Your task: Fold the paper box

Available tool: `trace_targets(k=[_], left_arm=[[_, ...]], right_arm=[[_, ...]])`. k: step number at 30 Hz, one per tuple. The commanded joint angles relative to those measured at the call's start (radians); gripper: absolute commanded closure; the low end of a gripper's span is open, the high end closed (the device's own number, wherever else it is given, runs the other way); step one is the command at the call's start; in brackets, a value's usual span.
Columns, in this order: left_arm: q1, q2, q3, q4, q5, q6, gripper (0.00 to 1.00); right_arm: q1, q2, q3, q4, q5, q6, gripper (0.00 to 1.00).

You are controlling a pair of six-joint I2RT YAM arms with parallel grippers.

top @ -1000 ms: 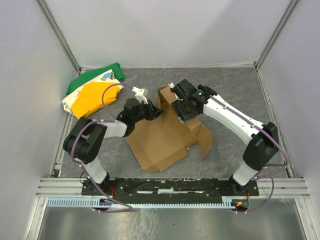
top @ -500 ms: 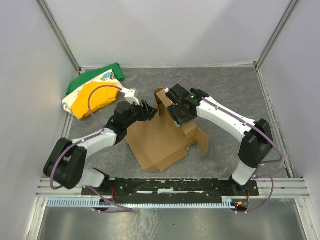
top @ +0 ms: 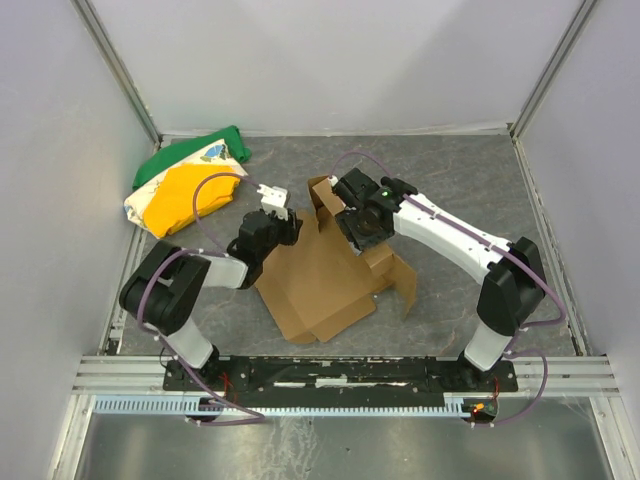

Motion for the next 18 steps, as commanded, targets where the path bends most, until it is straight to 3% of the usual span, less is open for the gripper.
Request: trace_targets(k=[1, 7, 12, 18], left_arm=[[0.029, 0.064, -0.035, 0.444, 0.084, 0.127, 0.54], [0.078, 0.194, 0.001, 0.707, 0.331, 0.082, 0.43], [0.149, 0.328, 0.061, 0.886, 0.576, -0.055, 0.46], [0.156, 0.395, 0.118, 0.922, 0.677, -0.075, 0.49]], right_arm=[[0.006, 0.019, -0.026, -0.065, -0.035, -0.012, 0.65], [0.007, 0.014, -0.016, -0.073, -0.039, -0.021, 0.65], [0.006, 0.012, -0.018, -0.077, -0.043, -0.026, 0.65], [0.006, 0.015, -0.012, -0.077, -0.058, -0.032, 0.65]])
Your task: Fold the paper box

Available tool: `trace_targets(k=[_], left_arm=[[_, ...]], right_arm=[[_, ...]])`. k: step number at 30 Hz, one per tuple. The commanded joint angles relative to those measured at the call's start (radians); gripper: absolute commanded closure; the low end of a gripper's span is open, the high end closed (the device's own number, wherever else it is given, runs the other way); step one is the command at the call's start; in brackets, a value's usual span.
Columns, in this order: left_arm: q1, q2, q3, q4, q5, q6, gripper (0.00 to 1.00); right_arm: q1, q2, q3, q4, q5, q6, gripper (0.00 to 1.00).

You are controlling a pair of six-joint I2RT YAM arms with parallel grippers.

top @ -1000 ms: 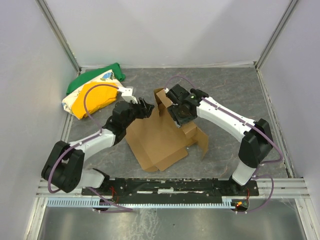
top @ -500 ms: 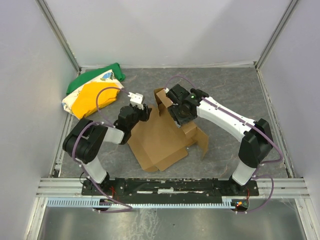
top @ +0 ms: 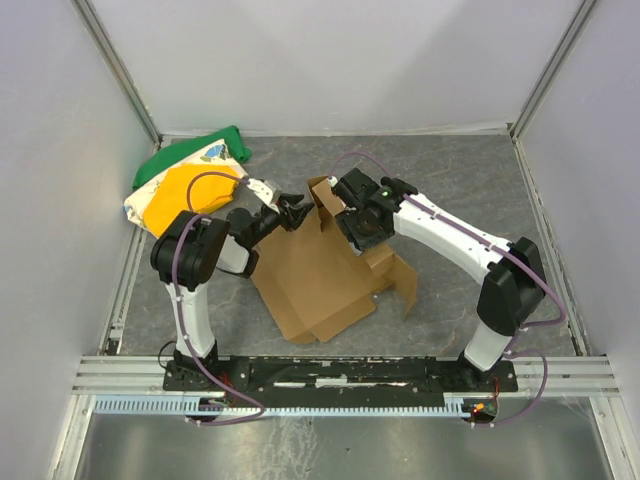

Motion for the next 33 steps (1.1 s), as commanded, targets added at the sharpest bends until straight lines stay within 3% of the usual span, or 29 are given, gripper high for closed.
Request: trace_targets(k=[1, 7, 20, 33], left_arm=[[-0.002, 0.027, 0.061, 0.166, 0.155, -0.048, 0.50], [-0.003, 0.057, 0.115, 0.195, 0.255, -0.094, 0.50], [-0.011, 0.072, 0.112, 0.202, 0.288, -0.061, 0.53], [-0.027, 0.084, 0.132, 0.225, 0.336, -0.065, 0.52]], right_arm=[[0.006, 0.015, -0.011, -0.074, -0.057, -0.018, 0.65], [0.006, 0.019, 0.000, -0.075, -0.077, -0.018, 0.65], [-0.013, -0.028, 0.013, -0.081, -0.090, -0.014, 0.65], [-0.089, -0.074, 0.024, -0.081, -0.307, -0.035, 0.57]])
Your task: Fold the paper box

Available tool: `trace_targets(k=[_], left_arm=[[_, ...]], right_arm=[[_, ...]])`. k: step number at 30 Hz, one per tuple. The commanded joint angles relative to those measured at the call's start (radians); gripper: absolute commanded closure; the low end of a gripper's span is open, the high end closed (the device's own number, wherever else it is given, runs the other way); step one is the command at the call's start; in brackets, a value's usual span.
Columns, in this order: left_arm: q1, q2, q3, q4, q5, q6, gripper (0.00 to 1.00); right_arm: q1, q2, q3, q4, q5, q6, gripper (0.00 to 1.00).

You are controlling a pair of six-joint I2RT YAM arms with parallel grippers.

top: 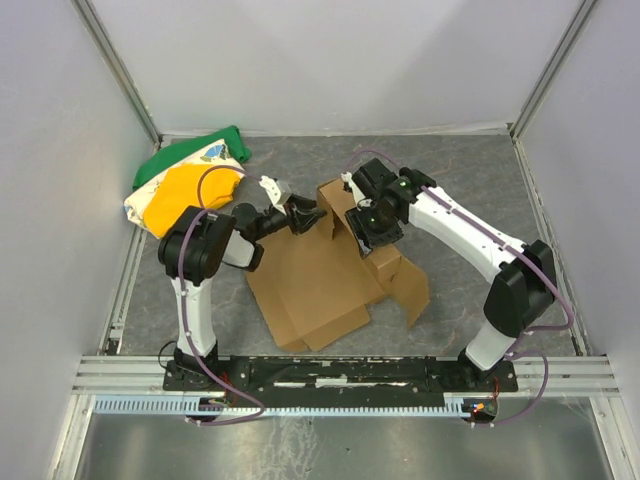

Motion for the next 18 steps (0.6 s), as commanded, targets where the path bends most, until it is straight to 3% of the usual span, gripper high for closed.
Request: trace_targets(k=[1, 7, 18], left_arm=[[-0.019, 0.014, 0.036, 0.197, 0.051, 0.002, 0.51], [-0.022, 0.031, 0.078, 0.161, 0.054, 0.029, 0.51], [-0.021, 0.041, 0.057, 0.172, 0.082, 0.080, 0.53]], right_arm=[[0.007, -0.032, 0.020, -0.013, -0.118, -0.031, 0.55], [0.008, -0.037, 0.006, 0.011, -0.174, -0.041, 0.40], [-0.011, -0.071, 0.015, 0.011, -0.189, -0.045, 0.40]])
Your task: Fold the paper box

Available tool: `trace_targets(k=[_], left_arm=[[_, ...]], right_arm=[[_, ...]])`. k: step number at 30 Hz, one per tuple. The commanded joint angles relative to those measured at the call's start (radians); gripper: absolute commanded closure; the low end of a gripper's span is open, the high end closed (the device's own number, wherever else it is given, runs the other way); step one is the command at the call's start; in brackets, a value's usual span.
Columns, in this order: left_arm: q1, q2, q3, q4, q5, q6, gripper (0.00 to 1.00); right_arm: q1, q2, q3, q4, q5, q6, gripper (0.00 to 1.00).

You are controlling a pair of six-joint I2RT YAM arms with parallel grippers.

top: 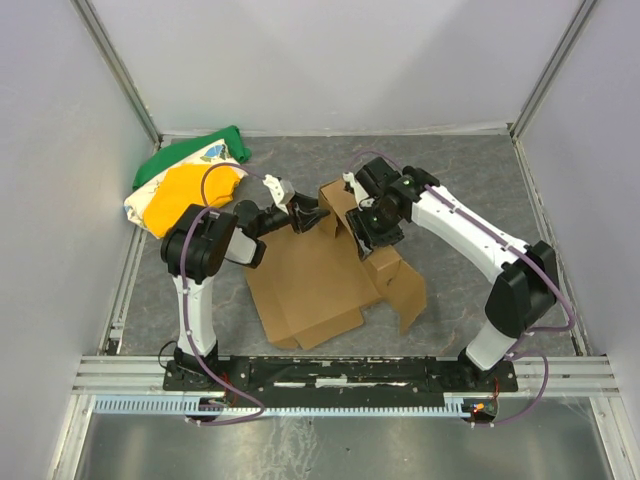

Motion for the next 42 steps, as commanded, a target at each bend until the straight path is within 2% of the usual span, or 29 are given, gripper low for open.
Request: trace_targets(k=[1, 12, 15, 18, 19, 25, 29, 30, 31, 32, 33, 37, 42], left_arm=[[-0.013, 0.012, 0.009, 0.174, 0.037, 0.060, 0.53], [-0.013, 0.017, 0.033, 0.171, 0.092, 0.060, 0.55], [-0.014, 0.024, 0.045, 0.168, 0.106, 0.054, 0.67], [-0.019, 0.031, 0.059, 0.170, 0.120, 0.037, 0.96], [-0.020, 0.032, 0.058, 0.169, 0.123, 0.035, 0.97], [-0.037, 0.029, 0.028, 0.191, 0.048, -0.013, 0.97], [-0.064, 0.000, -0.038, 0.203, -0.063, -0.006, 0.97], [-0.073, -0.010, -0.058, 0.204, -0.114, 0.011, 0.97], [-0.081, -0.020, -0.077, 0.204, -0.148, 0.016, 0.97], [-0.088, -0.029, -0.094, 0.204, -0.202, 0.027, 0.97], [-0.095, -0.035, -0.106, 0.204, -0.234, 0.030, 0.97], [-0.105, -0.052, -0.138, 0.204, -0.303, 0.037, 0.97], [-0.112, -0.060, -0.153, 0.205, -0.368, -0.010, 0.97]], right_arm=[[-0.002, -0.069, 0.013, 0.025, -0.107, -0.042, 0.40], [-0.024, -0.082, 0.005, 0.028, -0.231, -0.058, 0.37], [-0.024, -0.081, -0.002, 0.036, -0.255, -0.056, 0.34], [-0.024, -0.075, -0.009, 0.045, -0.279, -0.052, 0.33], [-0.024, -0.074, -0.009, 0.045, -0.279, -0.052, 0.33], [-0.024, -0.068, -0.013, 0.059, -0.257, -0.034, 0.31], [-0.022, -0.069, -0.025, 0.081, -0.229, -0.008, 0.29], [-0.022, -0.072, -0.029, 0.090, -0.229, -0.002, 0.25], [-0.023, -0.074, -0.033, 0.099, -0.232, 0.001, 0.16], [-0.021, -0.078, -0.036, 0.107, -0.237, 0.005, 0.02], [-0.021, -0.086, -0.040, 0.118, -0.241, 0.009, 0.01], [-0.021, -0.111, -0.043, 0.140, -0.215, 0.025, 0.01], [-0.021, -0.182, -0.041, 0.161, -0.054, 0.068, 0.01]])
